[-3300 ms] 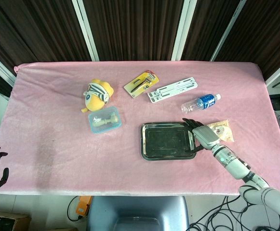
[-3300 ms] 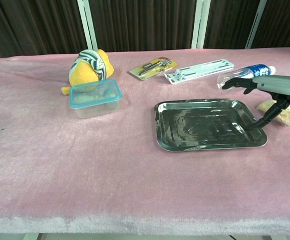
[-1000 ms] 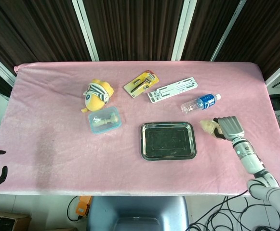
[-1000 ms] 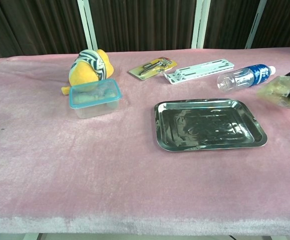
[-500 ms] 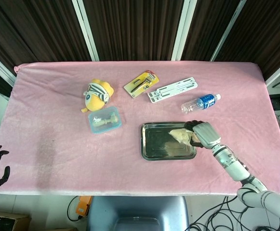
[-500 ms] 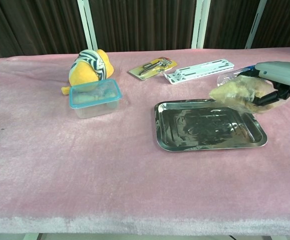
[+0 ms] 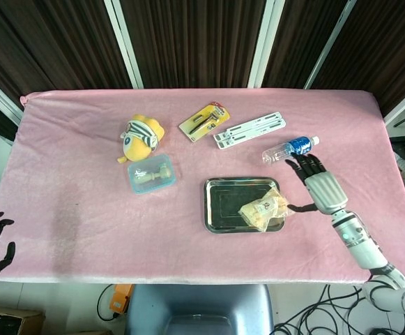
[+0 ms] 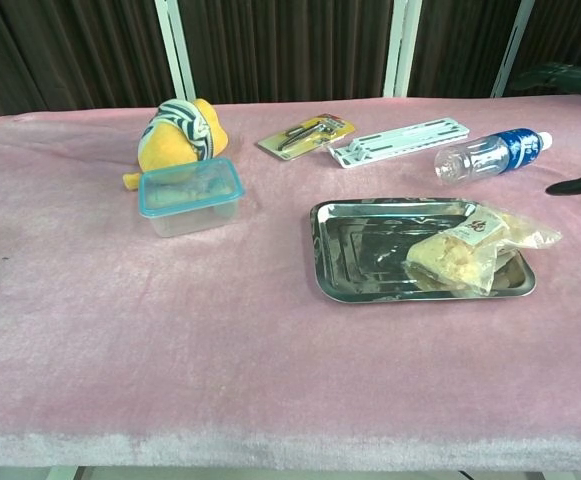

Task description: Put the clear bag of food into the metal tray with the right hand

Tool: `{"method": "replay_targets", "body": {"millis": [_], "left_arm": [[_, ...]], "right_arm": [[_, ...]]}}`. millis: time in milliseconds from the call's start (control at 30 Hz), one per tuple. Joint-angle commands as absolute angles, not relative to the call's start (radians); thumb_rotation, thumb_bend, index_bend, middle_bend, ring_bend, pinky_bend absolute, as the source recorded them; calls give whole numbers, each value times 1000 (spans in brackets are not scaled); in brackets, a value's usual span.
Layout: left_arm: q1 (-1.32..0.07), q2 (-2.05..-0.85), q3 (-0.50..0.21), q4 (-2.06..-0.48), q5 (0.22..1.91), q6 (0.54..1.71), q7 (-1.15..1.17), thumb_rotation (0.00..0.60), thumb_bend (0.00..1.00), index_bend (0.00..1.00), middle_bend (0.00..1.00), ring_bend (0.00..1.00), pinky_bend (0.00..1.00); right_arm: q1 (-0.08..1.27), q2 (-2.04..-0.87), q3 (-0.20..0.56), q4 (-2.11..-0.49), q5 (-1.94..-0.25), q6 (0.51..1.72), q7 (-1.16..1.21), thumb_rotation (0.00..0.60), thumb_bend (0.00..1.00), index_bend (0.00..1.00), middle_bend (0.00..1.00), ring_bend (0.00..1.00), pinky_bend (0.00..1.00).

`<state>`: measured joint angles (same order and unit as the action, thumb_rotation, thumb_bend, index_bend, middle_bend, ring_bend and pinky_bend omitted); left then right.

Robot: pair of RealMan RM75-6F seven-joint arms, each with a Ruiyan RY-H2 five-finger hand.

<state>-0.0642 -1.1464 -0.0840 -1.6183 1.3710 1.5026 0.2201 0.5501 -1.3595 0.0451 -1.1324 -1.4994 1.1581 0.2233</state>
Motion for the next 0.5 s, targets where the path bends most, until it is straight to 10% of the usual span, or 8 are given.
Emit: {"method": "replay_targets", "body": {"millis": [33, 500], "left_arm": [[-62, -1147, -84, -1620, 1371, 1507, 222, 600, 437, 320, 191, 127, 336], [-60, -1148, -87, -1617, 1370, 1512, 215, 600, 436, 320, 191, 128, 338]], "right_arm": [[503, -1281, 77, -1208, -1361, 1083, 106, 600, 132, 0, 0, 0, 122], [424, -1292, 81, -1183, -1370, 1166, 154, 600, 132, 0, 0, 0, 139]]}}
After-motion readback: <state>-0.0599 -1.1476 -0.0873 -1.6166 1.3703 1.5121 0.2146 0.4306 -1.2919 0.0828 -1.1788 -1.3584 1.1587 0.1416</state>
